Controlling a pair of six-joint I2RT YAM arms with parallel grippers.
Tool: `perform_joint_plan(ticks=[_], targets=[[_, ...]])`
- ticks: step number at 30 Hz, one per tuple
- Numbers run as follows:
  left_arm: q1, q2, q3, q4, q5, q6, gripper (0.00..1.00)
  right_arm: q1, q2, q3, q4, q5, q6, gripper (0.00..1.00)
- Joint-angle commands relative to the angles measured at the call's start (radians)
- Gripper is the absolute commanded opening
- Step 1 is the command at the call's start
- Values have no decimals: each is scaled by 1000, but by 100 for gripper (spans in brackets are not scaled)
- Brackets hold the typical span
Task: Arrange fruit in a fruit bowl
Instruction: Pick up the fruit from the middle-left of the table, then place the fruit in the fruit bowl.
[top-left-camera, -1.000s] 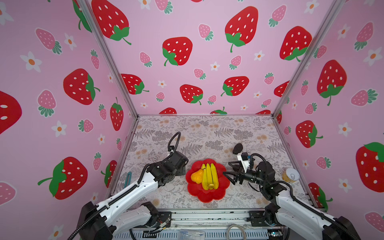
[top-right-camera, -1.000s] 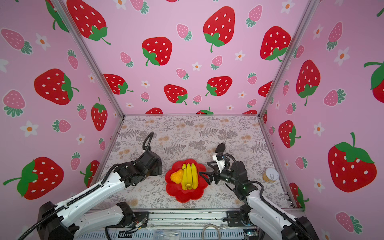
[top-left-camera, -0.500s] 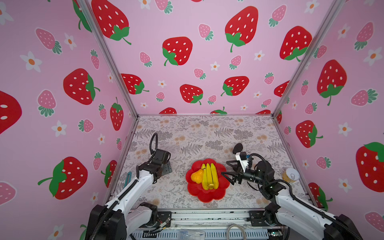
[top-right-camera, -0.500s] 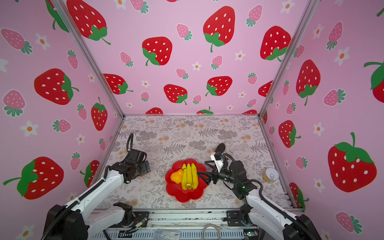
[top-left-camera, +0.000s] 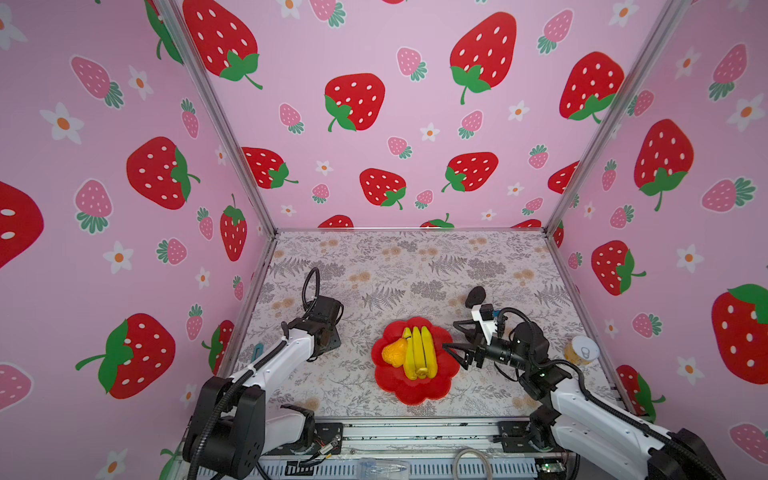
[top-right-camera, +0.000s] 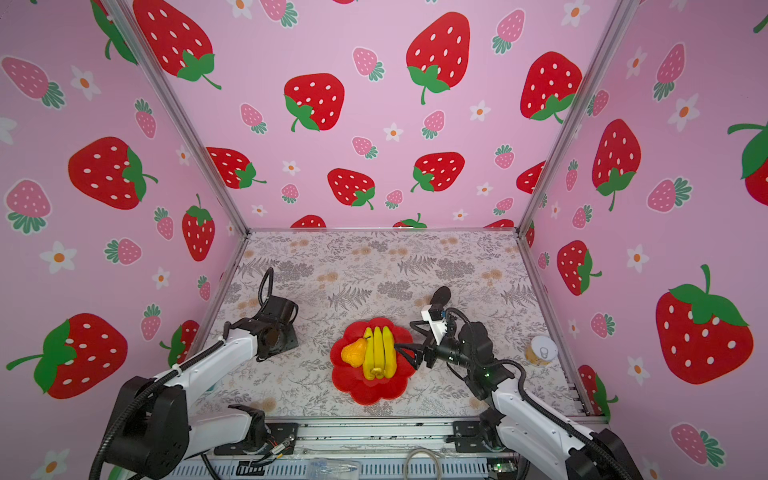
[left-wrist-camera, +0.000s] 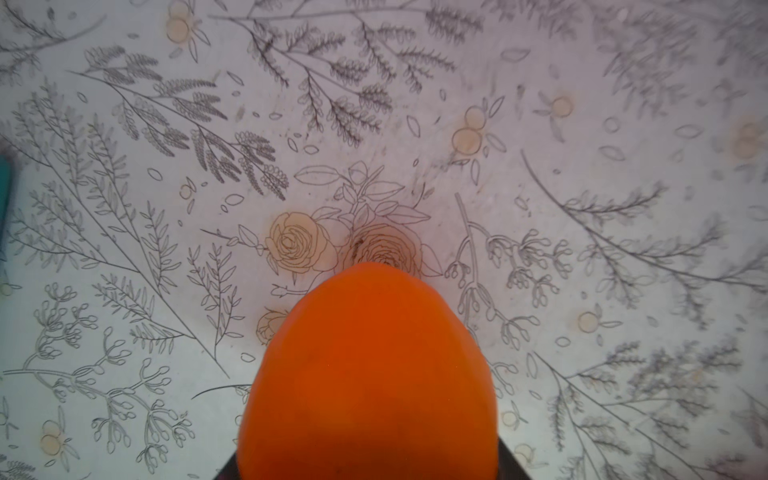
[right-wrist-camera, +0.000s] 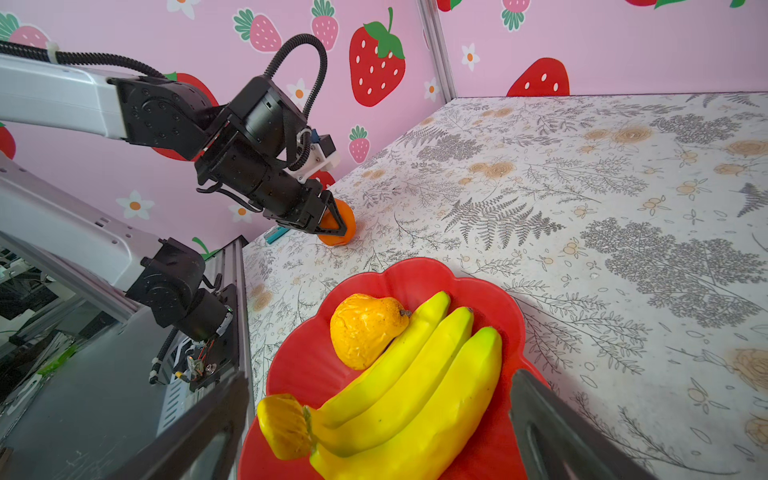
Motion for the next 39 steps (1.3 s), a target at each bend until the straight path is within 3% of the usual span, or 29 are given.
perform_joint_plan(ticks=[1, 4, 7, 10, 13, 18, 23, 32, 39], targets=[[-33, -99, 16, -26, -24, -10, 49, 3, -29, -15, 15, 25, -3, 99], [-120, -186, 38, -67, 41, 3, 47, -3, -59, -25, -28, 106, 22, 99], [-275, -242, 48, -63, 153, 20, 48, -38, -67, -23, -135, 223, 60, 99], [-437, -254, 41, -41, 260, 10, 48, -67, -72, -43, -172, 228, 91, 99], [-585, -243, 45, -25, 272, -4, 48, -67, -94, -55, -179, 189, 95, 99], [-771, -182, 102, -65, 173, 0, 50, -67, -173, -71, -196, 150, 80, 99], [-865, -97, 142, -65, 131, 12, 51, -67, -218, -82, -207, 152, 75, 99], [-902, 51, 166, -29, 93, 20, 53, -67, -173, -86, -167, 119, 71, 99], [-906, 53, 148, 1, 76, 15, 70, -67, -173, -85, -170, 126, 66, 99]])
